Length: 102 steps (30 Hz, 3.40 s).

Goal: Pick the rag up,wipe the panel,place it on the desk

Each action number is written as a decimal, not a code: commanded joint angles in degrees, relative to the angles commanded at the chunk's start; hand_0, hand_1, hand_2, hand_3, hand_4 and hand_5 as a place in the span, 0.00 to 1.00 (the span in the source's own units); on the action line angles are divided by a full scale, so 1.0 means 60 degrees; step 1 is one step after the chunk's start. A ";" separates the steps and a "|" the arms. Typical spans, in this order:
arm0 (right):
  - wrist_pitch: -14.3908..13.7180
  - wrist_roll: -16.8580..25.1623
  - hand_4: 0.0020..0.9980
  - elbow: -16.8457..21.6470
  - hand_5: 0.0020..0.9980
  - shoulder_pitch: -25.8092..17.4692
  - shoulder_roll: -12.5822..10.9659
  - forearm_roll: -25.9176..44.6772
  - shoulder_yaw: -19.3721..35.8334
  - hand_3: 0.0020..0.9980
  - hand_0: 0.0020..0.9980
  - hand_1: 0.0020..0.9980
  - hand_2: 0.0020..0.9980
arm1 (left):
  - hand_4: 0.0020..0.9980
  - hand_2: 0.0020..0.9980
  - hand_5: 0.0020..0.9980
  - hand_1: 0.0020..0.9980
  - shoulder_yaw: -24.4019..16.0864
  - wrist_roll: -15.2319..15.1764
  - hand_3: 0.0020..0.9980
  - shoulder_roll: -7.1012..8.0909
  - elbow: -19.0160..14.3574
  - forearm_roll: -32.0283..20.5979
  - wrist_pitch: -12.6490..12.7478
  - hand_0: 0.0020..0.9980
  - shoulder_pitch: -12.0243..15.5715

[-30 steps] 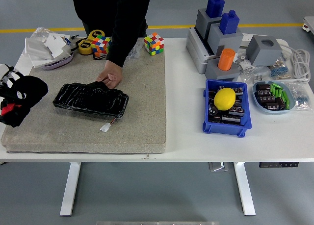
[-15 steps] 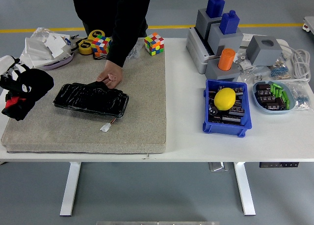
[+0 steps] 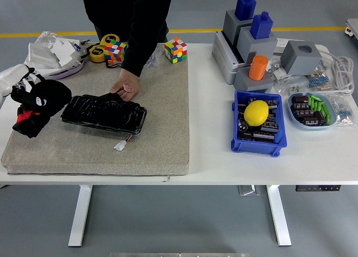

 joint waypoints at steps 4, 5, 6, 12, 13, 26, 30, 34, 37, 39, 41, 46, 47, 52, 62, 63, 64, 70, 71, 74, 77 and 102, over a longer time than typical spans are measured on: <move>-0.0003 0.0015 1.00 0.0017 0.55 0.0024 0.0005 -0.0013 0.0009 0.61 0.73 0.68 0.69 | 0.72 0.39 0.05 0.21 0.0149 -0.0024 0.59 -0.0111 0.0131 -0.0037 0.0032 0.27 -0.0190; -0.0003 0.0017 1.00 0.0024 0.55 0.0032 0.0006 -0.0023 0.0011 0.61 0.73 0.68 0.69 | 0.71 0.39 0.04 0.20 0.0195 -0.0030 0.59 -0.0175 0.0213 -0.0055 0.0048 0.27 -0.0252; -0.0003 0.0019 1.00 0.0025 0.55 0.0037 0.0007 -0.0022 0.0010 0.61 0.73 0.68 0.69 | 0.71 0.39 0.04 0.20 0.0227 -0.0033 0.59 -0.0210 0.0259 -0.0079 0.0053 0.27 -0.0287; 0.0015 0.0020 1.00 0.0032 0.55 0.0065 0.0018 -0.0025 0.0003 0.61 0.73 0.68 0.69 | 0.70 0.39 0.03 0.19 0.0399 -0.0031 0.59 -0.0482 0.0564 -0.0143 0.0078 0.27 -0.0500; 0.0012 0.0023 1.00 0.0036 0.55 0.0067 0.0013 -0.0023 0.0009 0.61 0.73 0.68 0.69 | 0.70 0.39 0.03 0.19 0.0382 -0.0021 0.59 -0.0525 0.0578 -0.0146 0.0080 0.27 -0.0502; 0.0014 0.0039 1.00 0.0048 0.55 0.0104 -0.0014 -0.0038 0.0026 0.61 0.73 0.68 0.69 | 0.69 0.38 0.02 0.19 0.0472 0.0019 0.59 -0.1003 0.0646 -0.0153 0.0115 0.27 -0.0685; 0.0011 0.0052 1.00 0.0061 0.55 0.0107 -0.0027 -0.0046 0.0041 0.61 0.73 0.68 0.69 | 0.69 0.38 0.03 0.19 0.0519 0.0038 0.59 -0.1143 0.0659 -0.0137 0.0118 0.27 -0.0725; 0.0025 0.0048 1.00 0.0048 0.55 0.0085 -0.0050 -0.0035 0.0034 0.61 0.73 0.68 0.69 | 0.69 0.38 0.03 0.19 0.0626 0.0082 0.59 -0.1286 0.0646 -0.0103 0.0085 0.27 -0.0767; 0.0030 0.0049 1.00 0.0044 0.54 0.0083 -0.0060 -0.0031 0.0023 0.61 0.73 0.68 0.69 | 0.69 0.38 0.03 0.19 0.0631 0.0075 0.59 -0.1402 0.0627 -0.0094 0.0103 0.27 -0.0769; 0.0034 0.0057 1.00 0.0049 0.54 0.0083 -0.0064 -0.0029 0.0026 0.61 0.73 0.68 0.69 | 0.69 0.38 0.03 0.19 0.0659 0.0079 0.59 -0.1483 0.0594 -0.0078 0.0108 0.27 -0.0777; 0.0037 0.0056 1.00 0.0043 0.54 0.0092 -0.0067 -0.0018 0.0000 0.61 0.73 0.68 0.69 | 0.69 0.38 0.03 0.19 0.0668 0.0093 0.59 -0.1581 0.0546 -0.0060 0.0105 0.27 -0.0783; 0.0032 0.0065 1.00 0.0052 0.54 0.0111 -0.0087 -0.0019 -0.0001 0.61 0.73 0.68 0.69 | 0.69 0.38 0.03 0.19 0.0782 0.0111 0.59 -0.1771 0.0554 -0.0058 0.0110 0.27 -0.0869; 0.0032 0.0063 1.00 0.0050 0.54 0.0114 -0.0093 -0.0013 -0.0013 0.61 0.73 0.68 0.69 | 0.69 0.38 0.03 0.19 0.0805 0.0119 0.59 -0.1816 0.0545 -0.0035 0.0107 0.26 -0.0885; 0.0038 0.0060 1.00 0.0043 0.54 0.0119 -0.0128 0.0008 -0.0063 0.61 0.73 0.68 0.69 | 0.69 0.38 0.03 0.19 0.0907 0.0152 0.59 -0.2005 0.0471 0.0022 0.0107 0.26 -0.0931; 0.0056 0.0058 1.00 0.0019 0.54 0.0125 -0.0154 0.0054 -0.0140 0.61 0.73 0.68 0.69 | 0.69 0.38 0.03 0.19 0.1257 0.0254 0.59 -0.2279 0.0043 0.0249 0.0093 0.26 -0.1040; 0.0057 0.0058 1.00 0.0018 0.54 0.0129 -0.0155 0.0056 -0.0149 0.61 0.73 0.68 0.69 | 0.69 0.38 0.03 0.19 0.1293 0.0263 0.59 -0.2303 -0.0002 0.0264 0.0093 0.26 -0.1055; 0.0057 0.0059 1.00 0.0017 0.54 0.0134 -0.0157 0.0061 -0.0159 0.61 0.73 0.68 0.69 | 0.69 0.38 0.03 0.19 0.1326 0.0270 0.59 -0.2325 -0.0040 0.0274 0.0096 0.26 -0.1069; 0.0054 0.0064 1.00 0.0019 0.54 0.0173 -0.0181 0.0075 -0.0227 0.61 0.73 0.68 0.69 | 0.69 0.38 0.03 0.19 0.1632 0.0344 0.59 -0.2514 -0.0350 0.0346 0.0095 0.26 -0.1208; 0.0052 0.0069 1.00 0.0022 0.54 0.0172 -0.0186 0.0084 -0.0233 0.61 0.73 0.68 0.69 | 0.69 0.38 0.03 0.19 0.1733 0.0351 0.59 -0.2533 -0.0406 0.0354 0.0092 0.26 -0.1252; 0.0053 0.0069 1.00 0.0023 0.54 0.0179 -0.0201 0.0098 -0.0265 0.61 0.73 0.68 0.69 | 0.69 0.38 0.03 0.19 0.1942 0.0403 0.59 -0.2587 -0.0514 0.0397 0.0083 0.26 -0.1342; 0.0058 0.0066 1.00 0.0018 0.54 0.0197 -0.0209 0.0117 -0.0302 0.61 0.73 0.68 0.69 | 0.69 0.38 0.04 0.19 0.2104 0.0457 0.59 -0.2667 -0.0599 0.0416 0.0069 0.26 -0.1439; 0.0075 0.0034 1.00 0.0020 0.54 0.0148 -0.0194 0.0095 -0.0268 0.61 0.73 0.68 0.69 | 0.69 0.38 0.04 0.19 0.2102 0.0480 0.59 -0.2665 -0.0414 0.0389 0.0055 0.26 -0.1400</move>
